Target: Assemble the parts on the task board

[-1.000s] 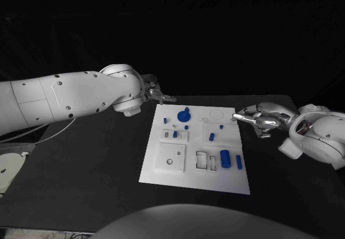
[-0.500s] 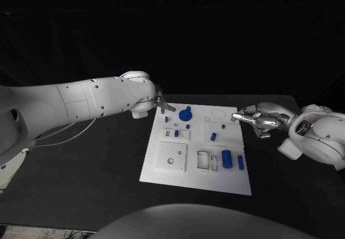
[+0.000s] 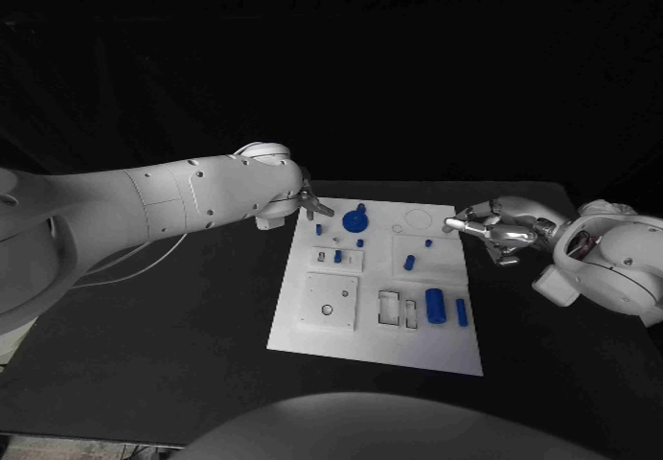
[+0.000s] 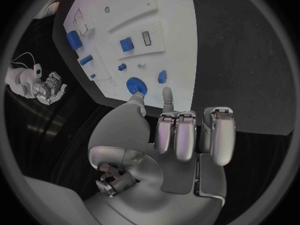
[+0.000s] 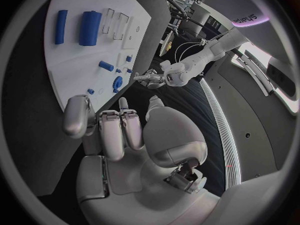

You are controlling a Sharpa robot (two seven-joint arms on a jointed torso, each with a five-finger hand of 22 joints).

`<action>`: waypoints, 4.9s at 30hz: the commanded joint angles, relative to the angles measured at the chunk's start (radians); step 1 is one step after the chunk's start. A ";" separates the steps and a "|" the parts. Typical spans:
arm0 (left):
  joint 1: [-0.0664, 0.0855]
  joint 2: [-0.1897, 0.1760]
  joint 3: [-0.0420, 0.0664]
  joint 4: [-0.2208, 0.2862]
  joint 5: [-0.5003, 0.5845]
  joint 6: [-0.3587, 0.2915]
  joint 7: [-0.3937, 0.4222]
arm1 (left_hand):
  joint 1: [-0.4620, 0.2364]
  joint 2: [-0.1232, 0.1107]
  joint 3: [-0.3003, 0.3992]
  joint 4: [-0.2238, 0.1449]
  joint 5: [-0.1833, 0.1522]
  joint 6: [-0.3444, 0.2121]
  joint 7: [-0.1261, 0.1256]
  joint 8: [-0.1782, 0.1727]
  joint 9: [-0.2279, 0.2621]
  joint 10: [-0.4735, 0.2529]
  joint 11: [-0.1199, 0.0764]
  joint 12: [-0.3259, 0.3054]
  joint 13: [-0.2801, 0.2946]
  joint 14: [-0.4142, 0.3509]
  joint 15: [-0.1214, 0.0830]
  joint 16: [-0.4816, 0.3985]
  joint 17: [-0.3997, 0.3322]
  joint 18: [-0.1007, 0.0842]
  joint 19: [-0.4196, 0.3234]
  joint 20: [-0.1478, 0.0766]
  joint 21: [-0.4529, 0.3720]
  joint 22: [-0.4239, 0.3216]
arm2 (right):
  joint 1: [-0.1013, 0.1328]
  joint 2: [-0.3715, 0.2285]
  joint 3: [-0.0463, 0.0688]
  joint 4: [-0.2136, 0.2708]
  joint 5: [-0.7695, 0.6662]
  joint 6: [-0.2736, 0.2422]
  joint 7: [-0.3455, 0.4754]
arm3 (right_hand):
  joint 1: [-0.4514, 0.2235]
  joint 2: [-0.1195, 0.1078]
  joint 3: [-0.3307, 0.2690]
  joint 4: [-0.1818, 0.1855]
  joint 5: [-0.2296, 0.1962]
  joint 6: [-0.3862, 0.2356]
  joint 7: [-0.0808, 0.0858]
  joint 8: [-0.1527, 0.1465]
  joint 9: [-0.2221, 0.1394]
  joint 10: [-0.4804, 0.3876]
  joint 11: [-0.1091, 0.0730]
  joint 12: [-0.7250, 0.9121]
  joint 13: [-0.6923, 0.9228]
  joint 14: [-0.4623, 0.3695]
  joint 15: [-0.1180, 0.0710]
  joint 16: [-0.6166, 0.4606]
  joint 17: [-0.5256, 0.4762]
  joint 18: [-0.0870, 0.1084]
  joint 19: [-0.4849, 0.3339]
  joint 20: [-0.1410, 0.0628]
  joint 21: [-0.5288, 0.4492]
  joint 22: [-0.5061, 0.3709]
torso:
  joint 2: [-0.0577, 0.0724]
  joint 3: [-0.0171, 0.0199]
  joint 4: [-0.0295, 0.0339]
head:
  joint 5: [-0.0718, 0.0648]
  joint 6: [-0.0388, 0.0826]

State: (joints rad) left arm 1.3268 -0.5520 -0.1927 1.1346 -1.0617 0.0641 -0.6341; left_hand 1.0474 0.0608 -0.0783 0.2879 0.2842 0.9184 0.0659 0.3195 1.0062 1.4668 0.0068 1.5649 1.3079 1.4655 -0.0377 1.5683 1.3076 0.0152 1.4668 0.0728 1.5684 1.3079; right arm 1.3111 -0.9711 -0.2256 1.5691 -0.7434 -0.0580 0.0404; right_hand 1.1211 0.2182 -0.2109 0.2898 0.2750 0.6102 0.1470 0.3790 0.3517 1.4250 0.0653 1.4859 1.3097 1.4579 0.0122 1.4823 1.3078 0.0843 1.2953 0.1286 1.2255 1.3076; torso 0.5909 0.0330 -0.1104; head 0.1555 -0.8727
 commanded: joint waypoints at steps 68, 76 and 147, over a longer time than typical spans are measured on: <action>-0.053 0.039 -0.004 -0.062 0.016 -0.040 0.144 | 0.242 0.040 0.316 0.001 0.117 -0.004 -0.019 0.056 0.071 0.104 -0.026 0.006 0.263 0.105 -0.023 0.002 0.263 -0.012 0.096 -0.022 -0.004 0.258 | -0.001 -0.003 0.000 -0.001 0.001 0.035 -0.007 | 0.039 0.016 0.003 -0.004 0.134 0.013 0.002 -0.010 -0.011 -0.005 0.000 -0.003 0.146 -0.006 0.002 0.001 0.125 0.003 -0.008 -0.002 -0.011 0.148 | 0.000 0.0000 0.0005 | 0.003 0.000; -0.053 0.037 -0.005 -0.065 0.039 -0.026 0.159 | 0.258 -0.048 0.460 -0.026 0.120 -0.012 -0.016 0.076 0.094 0.104 -0.025 0.006 0.263 0.105 -0.023 0.002 0.263 -0.011 0.091 -0.021 -0.010 0.255 | -0.001 -0.002 0.000 -0.004 0.001 0.035 -0.010 | 0.046 0.016 0.006 -0.005 0.146 0.014 0.002 -0.010 -0.012 -0.009 0.000 -0.005 0.143 -0.009 0.002 -0.002 0.121 0.005 -0.013 -0.002 -0.017 0.146 | 0.000 -0.0002 -0.0001 | 0.003 0.000; -0.042 -0.161 -0.012 0.240 -0.018 0.064 0.151 | 0.234 -0.206 0.703 -0.120 0.014 0.000 -0.018 0.089 0.097 0.104 -0.025 0.006 0.263 0.105 -0.024 0.002 0.263 -0.008 0.083 -0.021 -0.019 0.251 | -0.008 -0.009 0.000 -0.013 0.012 0.030 -0.020 | 0.059 0.014 0.012 -0.008 0.159 0.009 0.001 -0.014 -0.015 -0.016 0.000 -0.008 0.139 -0.014 0.002 -0.005 0.115 0.006 -0.020 -0.002 -0.025 0.144 | 0.002 -0.0006 -0.0008 | 0.017 0.000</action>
State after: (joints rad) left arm 1.2830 -0.7139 -0.2052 1.3708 -1.0994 0.0625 -0.4725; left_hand 1.2798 -0.1335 0.5828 0.2066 0.3015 0.9131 0.0568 0.4096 1.1040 1.4721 -0.0164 1.5649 1.3078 1.4657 -0.0591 1.5683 1.3074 0.0153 1.4667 0.0586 1.5546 1.3073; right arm 1.3044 -0.9814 -0.2258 1.5564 -0.7321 -0.0407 0.0217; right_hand 1.1707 0.2349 -0.2023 0.2814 0.4280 0.6167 0.1477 0.3712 0.3380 1.4120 0.0671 1.4821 1.3108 1.4503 0.0124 1.4821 1.3075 0.0843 1.2804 0.1288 1.2045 1.3080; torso 0.5917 0.0324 -0.1109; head 0.1729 -0.8727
